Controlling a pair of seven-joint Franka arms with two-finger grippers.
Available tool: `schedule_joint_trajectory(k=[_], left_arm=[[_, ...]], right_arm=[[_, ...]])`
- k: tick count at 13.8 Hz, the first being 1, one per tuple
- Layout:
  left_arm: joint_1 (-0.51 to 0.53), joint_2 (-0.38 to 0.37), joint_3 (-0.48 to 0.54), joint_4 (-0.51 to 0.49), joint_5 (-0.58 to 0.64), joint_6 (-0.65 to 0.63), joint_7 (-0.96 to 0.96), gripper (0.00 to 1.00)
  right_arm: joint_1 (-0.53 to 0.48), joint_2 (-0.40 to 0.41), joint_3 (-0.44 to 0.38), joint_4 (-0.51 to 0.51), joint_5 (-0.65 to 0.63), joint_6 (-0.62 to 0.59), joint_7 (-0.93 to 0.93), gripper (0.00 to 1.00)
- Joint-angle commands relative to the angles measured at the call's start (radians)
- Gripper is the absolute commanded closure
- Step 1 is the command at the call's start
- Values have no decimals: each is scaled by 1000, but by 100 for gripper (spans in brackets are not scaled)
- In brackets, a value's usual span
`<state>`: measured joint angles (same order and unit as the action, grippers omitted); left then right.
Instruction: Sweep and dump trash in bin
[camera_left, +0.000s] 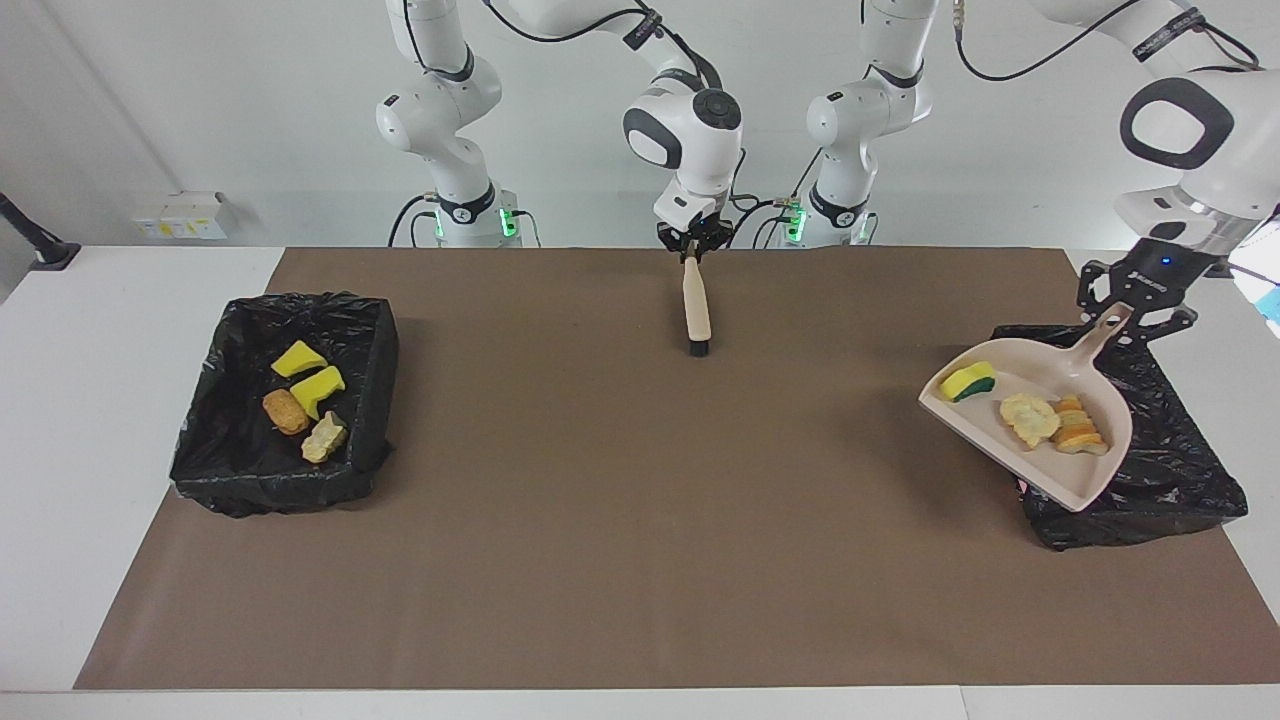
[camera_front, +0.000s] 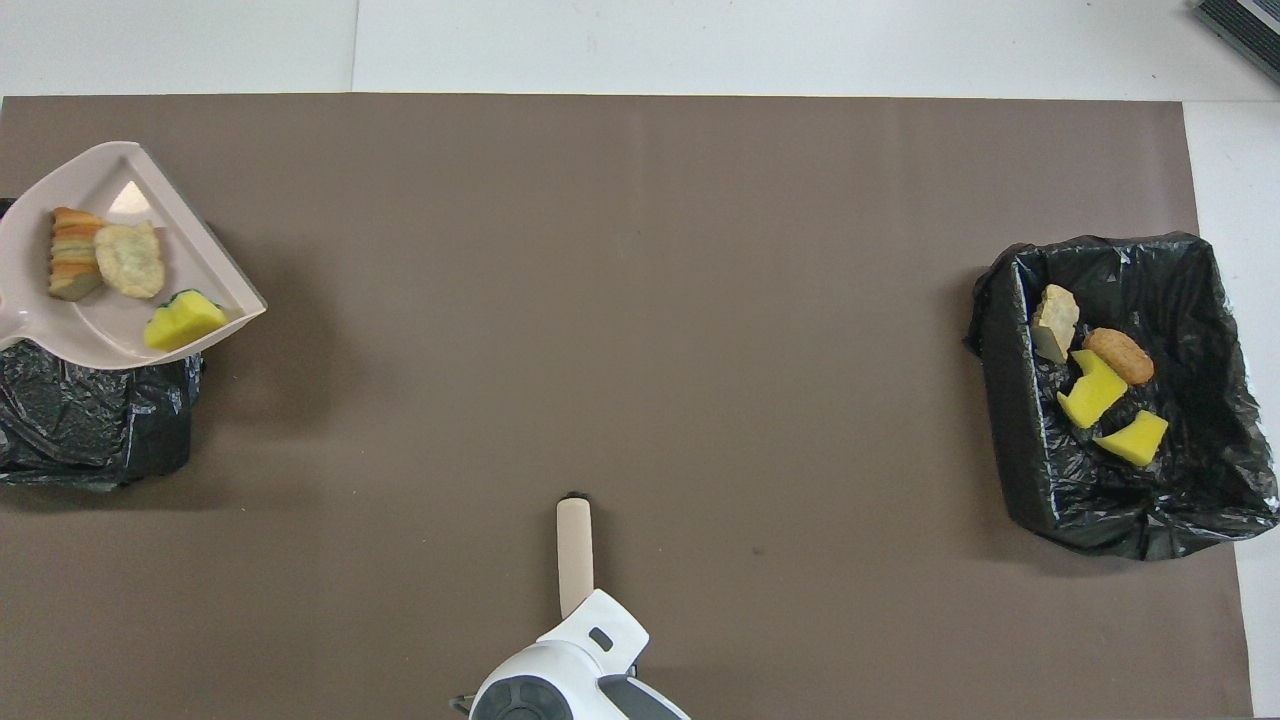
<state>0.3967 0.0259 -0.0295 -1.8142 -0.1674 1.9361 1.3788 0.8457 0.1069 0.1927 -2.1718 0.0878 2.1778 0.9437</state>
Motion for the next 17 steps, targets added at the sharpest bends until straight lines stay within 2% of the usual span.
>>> schedule_joint_trajectory(k=[1,2,3,5,7,11,13,15,17], left_arm=[[80,156,-10,263,99,-127,121,100],[111,198,-12,327,121,-144,167,100],[128,227,-9,385,129,-150,211,100],[151,249,-9,424,202,-152,278,100],[143,253,-10,424,329,-131,318,100],[57,258,-13,414,627,-74,235,100],[11,246,-12,392,693,-85,212,100],[2,243,-13,381,762,-85,204,100],[-54,241,-13,383,847,-89,188,100]], right_arm=[[-7,-27,-3,-11,-36,-12,14,38],[-8,-23,-3,16,-60,-51,13,0],[-22,-20,-3,59,-74,-109,12,0],[-63,-26,-4,131,-76,-194,-43,0],[-124,-33,-3,213,-74,-303,-126,0],[-265,-36,-7,378,-59,-504,-340,0],[-327,-32,-9,458,-57,-591,-469,0],[-407,-33,-9,503,-60,-641,-592,0],[-494,-33,-10,549,-56,-693,-699,0]])
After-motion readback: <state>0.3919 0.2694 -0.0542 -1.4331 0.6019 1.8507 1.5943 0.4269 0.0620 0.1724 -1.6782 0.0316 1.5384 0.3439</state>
